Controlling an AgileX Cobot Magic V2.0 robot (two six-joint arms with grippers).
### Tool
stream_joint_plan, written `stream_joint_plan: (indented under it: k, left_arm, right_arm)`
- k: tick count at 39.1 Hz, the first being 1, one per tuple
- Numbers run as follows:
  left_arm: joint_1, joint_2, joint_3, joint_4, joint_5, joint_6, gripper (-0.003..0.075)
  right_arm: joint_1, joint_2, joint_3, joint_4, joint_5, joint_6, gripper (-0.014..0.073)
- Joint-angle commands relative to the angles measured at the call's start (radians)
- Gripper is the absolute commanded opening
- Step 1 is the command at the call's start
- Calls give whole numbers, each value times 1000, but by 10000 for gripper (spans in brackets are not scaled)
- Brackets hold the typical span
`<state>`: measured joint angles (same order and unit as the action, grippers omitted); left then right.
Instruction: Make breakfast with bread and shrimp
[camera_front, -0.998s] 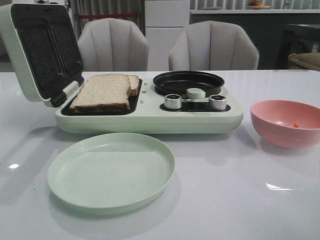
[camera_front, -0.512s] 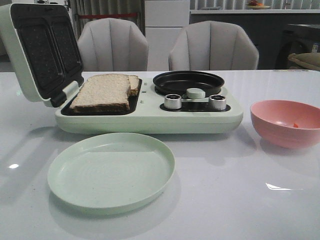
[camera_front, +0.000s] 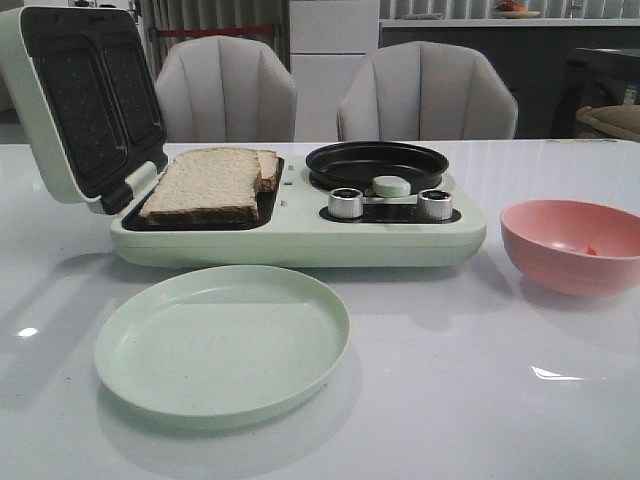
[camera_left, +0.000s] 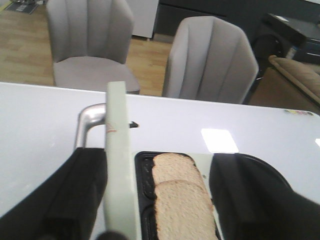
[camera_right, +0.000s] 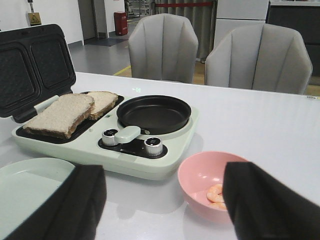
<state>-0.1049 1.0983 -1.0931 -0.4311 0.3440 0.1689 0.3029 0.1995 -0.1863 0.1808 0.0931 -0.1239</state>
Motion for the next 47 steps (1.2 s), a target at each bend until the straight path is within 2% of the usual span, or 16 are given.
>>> stream_joint_plan:
  k: [1,13,17,25,32,37,47]
  left_arm:
    - [75,48,-87,-45,-27,-12,461]
    - [274,250,-240,-259,106,-1,461]
    - [298,322,-282,-332,162,67,461]
    - [313,445,-324,-494,216,139,460]
    - [313,549,-354,-665,265,270,460]
    - [313,600,-358,-732,279,305,460]
    - [313,662,-358,-926,379,471,458]
  right_arm:
    - [-5,8,-28,-2,-86,-3,586]
    - [-5,8,-28,-2,-86,-3,586]
    - [-5,8,-28,-2,-86,-3,586]
    - [-5,8,-28,-2,-86,-3,586]
    - [-5,8,-28,-2,-86,-3,586]
    - [-5,8,-28,-2,-86,-3,586]
    - [-5,8,-28,-2,-86,-3,586]
